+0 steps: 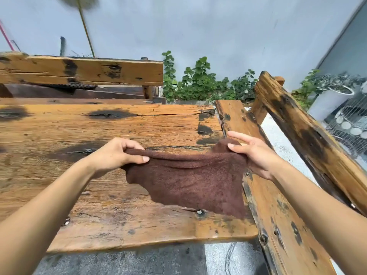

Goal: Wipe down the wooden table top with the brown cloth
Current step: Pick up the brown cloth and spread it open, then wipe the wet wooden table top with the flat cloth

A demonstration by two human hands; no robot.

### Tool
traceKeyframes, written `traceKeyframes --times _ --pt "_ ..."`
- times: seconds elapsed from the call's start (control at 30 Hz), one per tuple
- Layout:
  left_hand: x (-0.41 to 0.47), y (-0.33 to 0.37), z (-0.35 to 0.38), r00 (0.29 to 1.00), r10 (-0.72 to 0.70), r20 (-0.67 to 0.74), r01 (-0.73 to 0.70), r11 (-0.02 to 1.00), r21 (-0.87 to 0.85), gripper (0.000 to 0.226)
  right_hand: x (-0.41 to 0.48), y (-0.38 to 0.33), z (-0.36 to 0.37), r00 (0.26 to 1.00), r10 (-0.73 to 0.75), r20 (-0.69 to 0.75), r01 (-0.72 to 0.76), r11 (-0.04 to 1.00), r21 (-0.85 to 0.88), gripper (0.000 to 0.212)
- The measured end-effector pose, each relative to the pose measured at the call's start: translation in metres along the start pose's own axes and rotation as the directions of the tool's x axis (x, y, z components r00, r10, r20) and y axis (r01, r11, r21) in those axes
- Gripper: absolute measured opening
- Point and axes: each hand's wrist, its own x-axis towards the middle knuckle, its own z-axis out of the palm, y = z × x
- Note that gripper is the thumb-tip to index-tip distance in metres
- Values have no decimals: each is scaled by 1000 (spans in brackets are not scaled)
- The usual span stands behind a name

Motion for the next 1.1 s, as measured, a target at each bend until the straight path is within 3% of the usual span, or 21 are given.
traceKeyframes --times 0.13,0.23,0.3,0.37,0.57,0.67,0.73,0.8,0.9,1.0,1.1 --pt "29 -29 -6 996 -51 -80 61 990 127 5 46 19 -12 1000 -10 20 12 995 -103 34" --pt "48 -58 -10 971 -31 -237 95 961 262 13 83 37 -20 999 -32 -11 29 978 -206 33" --pt "52 -75 -5 923 51 -382 99 926 365 19 97 50 -19 999 -39 -10 36 977 -211 33" --pt "45 -96 9 896 133 -424 97 873 479 24 100 68 -18 999 -49 8 49 976 -211 35" --pt "-3 -210 73 947 196 -256 66 659 749 28 72 173 -40 998 23 59 -2 940 -341 25" --pt "-38 -276 116 969 193 -156 -6 648 762 28 39 248 -58 989 90 121 -16 862 -507 39" --pt "-61 -305 145 970 224 -96 -53 581 812 9 13 291 -67 983 127 132 -20 792 -610 52" --pt "-79 -324 166 970 227 -86 -47 526 849 8 -10 326 -70 979 164 119 -37 721 -692 60" --pt "-90 -327 180 961 240 -139 4 487 874 17 -30 348 -70 995 79 66 3 617 -787 56" --pt "-77 -306 186 934 305 -187 0 520 854 23 -24 346 -47 985 -169 47 132 538 -833 50" --pt "-37 -289 195 930 324 -177 -25 533 845 35 16 334 -2 937 -332 106 246 417 -875 23"
